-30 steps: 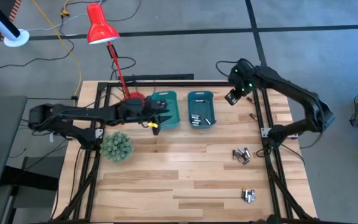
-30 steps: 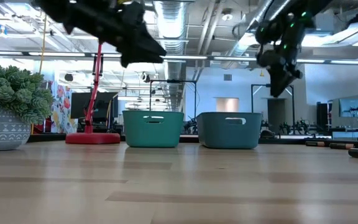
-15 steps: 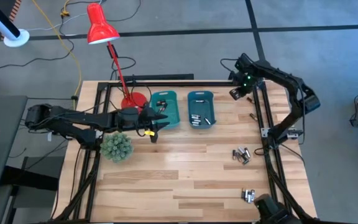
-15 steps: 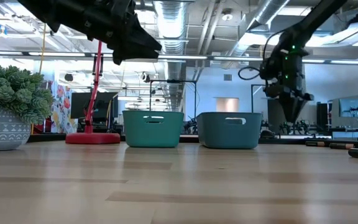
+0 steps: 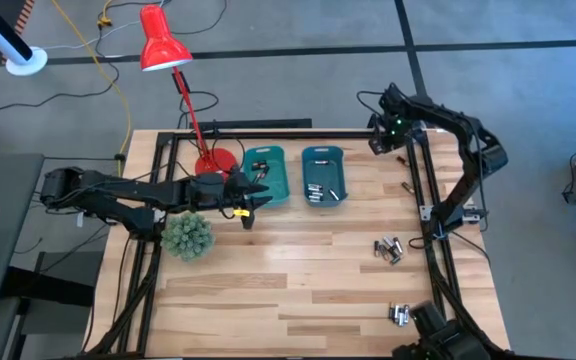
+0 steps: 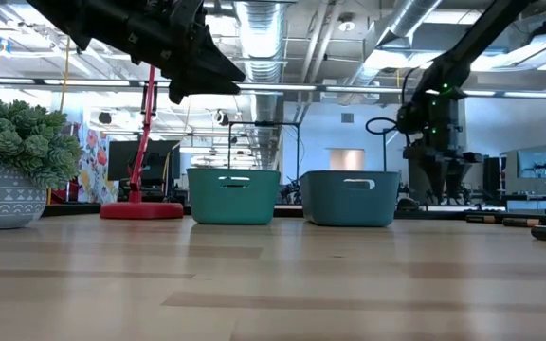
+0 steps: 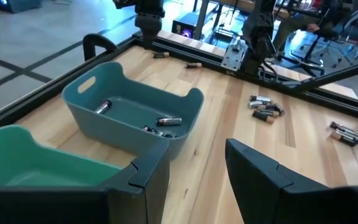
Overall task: Sort batteries
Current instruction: Put the black battery into the green bin
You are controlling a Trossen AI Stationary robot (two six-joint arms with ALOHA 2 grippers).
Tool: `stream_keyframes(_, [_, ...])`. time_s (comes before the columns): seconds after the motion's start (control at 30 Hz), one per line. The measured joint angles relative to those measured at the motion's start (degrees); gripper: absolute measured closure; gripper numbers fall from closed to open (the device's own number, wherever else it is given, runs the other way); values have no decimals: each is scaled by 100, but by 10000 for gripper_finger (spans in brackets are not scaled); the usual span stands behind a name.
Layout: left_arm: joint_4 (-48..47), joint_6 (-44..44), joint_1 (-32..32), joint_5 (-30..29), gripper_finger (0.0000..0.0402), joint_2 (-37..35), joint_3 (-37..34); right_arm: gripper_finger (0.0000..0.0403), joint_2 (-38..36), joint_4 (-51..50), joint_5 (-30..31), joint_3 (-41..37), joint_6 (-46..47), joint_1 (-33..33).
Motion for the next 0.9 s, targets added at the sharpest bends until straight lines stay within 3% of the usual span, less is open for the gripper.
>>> stream_keyframes(0.2, [4,0,0,-252,251,0,1,217,152,-240,46,382,32,73])
stream_keyframes(0.33, [7,0,2,-416,251,0,1,223,153,-377,387,514,56,163])
stream_keyframes(0.7, [5,1,79,-432,251,0,1,228,154,-1094,555,560,162,375])
stream_keyframes(0.9, [4,19,85,-435,251,0,1,228,619,-1708,999,560,172,600])
